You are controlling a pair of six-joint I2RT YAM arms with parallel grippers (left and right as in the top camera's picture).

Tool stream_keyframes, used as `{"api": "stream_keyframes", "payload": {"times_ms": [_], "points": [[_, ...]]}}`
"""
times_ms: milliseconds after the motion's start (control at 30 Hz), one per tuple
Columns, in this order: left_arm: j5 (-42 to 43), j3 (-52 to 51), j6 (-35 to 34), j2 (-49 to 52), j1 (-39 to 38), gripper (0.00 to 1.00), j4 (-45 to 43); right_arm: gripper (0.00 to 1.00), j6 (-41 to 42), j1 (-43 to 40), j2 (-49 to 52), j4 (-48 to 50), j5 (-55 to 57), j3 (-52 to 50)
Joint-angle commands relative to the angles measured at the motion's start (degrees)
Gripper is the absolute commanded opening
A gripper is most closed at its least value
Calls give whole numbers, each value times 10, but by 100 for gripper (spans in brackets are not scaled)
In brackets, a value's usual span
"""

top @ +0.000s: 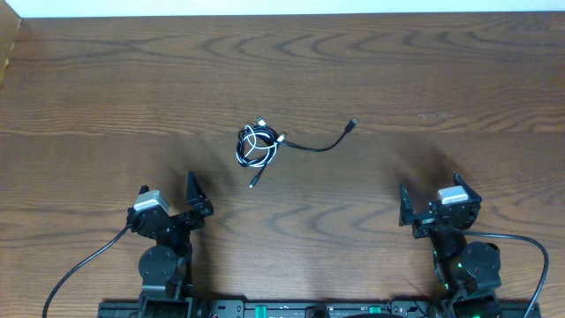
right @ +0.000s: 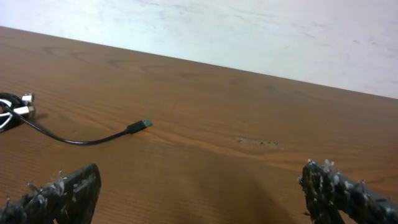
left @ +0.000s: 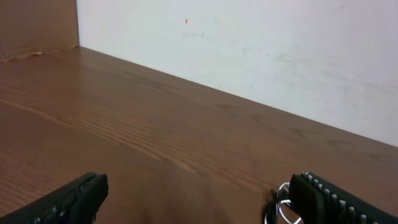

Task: Untangle cables

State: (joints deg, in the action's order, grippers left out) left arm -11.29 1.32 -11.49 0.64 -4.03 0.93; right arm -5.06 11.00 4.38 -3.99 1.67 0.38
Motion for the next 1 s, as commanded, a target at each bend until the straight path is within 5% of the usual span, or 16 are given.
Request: {"api": "stream_keyframes", "payload": {"times_ms": [0, 967], "points": [[-1, -11, 14, 0, -2, 98, 23, 99, -6, 3, 1, -2, -2, 0], [-18, -11, 14, 0, -2, 98, -30, 99, -6, 3, 1, -2, -2, 0]]}}
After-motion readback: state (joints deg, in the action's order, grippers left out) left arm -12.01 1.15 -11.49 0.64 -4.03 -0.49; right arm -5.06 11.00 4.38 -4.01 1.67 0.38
